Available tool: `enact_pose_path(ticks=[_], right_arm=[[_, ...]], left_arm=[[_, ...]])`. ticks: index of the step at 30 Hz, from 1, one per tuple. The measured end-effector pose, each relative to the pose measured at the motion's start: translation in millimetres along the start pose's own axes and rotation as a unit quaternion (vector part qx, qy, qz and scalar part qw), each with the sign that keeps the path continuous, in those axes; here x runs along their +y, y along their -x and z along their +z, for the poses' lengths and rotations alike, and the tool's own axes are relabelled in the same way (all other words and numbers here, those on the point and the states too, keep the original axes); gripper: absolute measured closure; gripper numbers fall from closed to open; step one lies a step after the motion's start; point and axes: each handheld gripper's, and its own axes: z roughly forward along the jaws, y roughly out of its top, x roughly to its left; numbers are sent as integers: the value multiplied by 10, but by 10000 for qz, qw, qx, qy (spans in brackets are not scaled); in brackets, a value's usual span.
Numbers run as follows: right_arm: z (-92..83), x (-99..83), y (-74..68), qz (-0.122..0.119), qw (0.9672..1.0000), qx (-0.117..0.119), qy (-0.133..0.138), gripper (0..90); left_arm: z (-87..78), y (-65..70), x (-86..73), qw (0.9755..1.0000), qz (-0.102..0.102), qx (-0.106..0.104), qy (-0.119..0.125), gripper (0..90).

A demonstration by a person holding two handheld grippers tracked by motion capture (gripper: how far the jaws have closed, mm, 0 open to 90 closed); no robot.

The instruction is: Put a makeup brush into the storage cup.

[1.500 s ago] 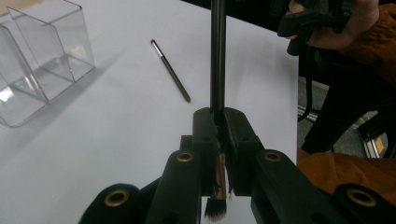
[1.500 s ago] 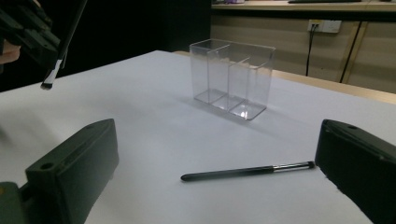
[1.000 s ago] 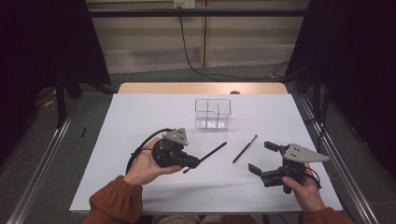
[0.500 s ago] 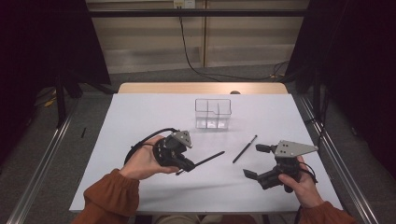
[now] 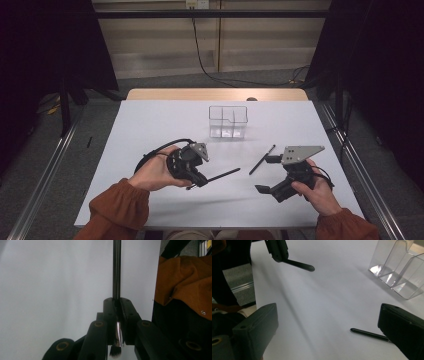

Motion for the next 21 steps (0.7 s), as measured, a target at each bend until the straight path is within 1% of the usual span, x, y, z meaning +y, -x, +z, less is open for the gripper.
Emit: enact_pose_path(ticks=[1, 2, 3, 5, 6, 7, 8, 9, 10, 11, 12, 13, 14, 16, 17, 18, 19, 21], right_arm=[[15, 17, 0, -5, 10000, 17, -55, 23], [41, 54, 1, -57, 9998, 54, -178, 23], [41, 54, 1, -57, 9998, 54, -178, 23], [67, 97, 1, -77, 9995, 131, -287, 24], [81, 118, 4, -98, 9992, 180, -353, 24], [92, 138, 9, -117, 9989, 261, -374, 25], [105, 155, 10, -101, 9987, 346, -373, 31], [121, 174, 11, -111, 9982, 413, -432, 28], [140, 189, 8, -155, 9979, 417, -462, 21], [159, 203, 4, -176, 9975, 478, -489, 19], [178, 219, 4, -218, 9968, 538, -542, 20], [195, 238, -1, -256, 9963, 567, -595, 21], [209, 257, -5, -294, 9957, 598, -649, 21], [228, 301, -7, -374, 9939, 686, -780, 22], [236, 321, -8, -418, 9931, 715, -834, 21], [242, 342, -14, -425, 9921, 742, -914, 21], [252, 360, -18, -444, 9914, 748, -980, 22], [283, 389, -26, -530, 9889, 787, -1147, 22]], left_arm=[[0, 3, -1, 10000, -40, -14, -17, 840], [-1, -3, 1, 10000, -30, -1, -34, 841], [-3, -8, 2, 10000, -16, 11, -54, 841], [1, -20, 5, 9999, -15, -21, -111, 840], [8, -25, 6, 9999, 19, -45, -159, 841], [18, -18, 6, 9998, -18, -14, -175, 841], [23, -25, 8, 9998, 8, 0, -209, 840], [28, -24, 8, 9997, -15, -10, -230, 840], [33, -28, 8, 9997, -10, -7, -243, 841], [41, -29, 6, 9997, -24, 22, -246, 841], [43, -28, 7, 9996, -32, 5, -285, 840], [51, -30, 6, 9996, -14, 21, -296, 841], [54, -31, 7, 9994, 23, 23, -357, 841], [70, -24, 3, 9992, 12, 51, -395, 841], [79, -21, 3, 9992, -18, 20, -393, 841], [87, -21, 5, 9991, 29, 79, -426, 841], [96, -20, 7, 9991, 32, 70, -427, 841], [109, -15, 13, 9990, 43, 76, -443, 841]])
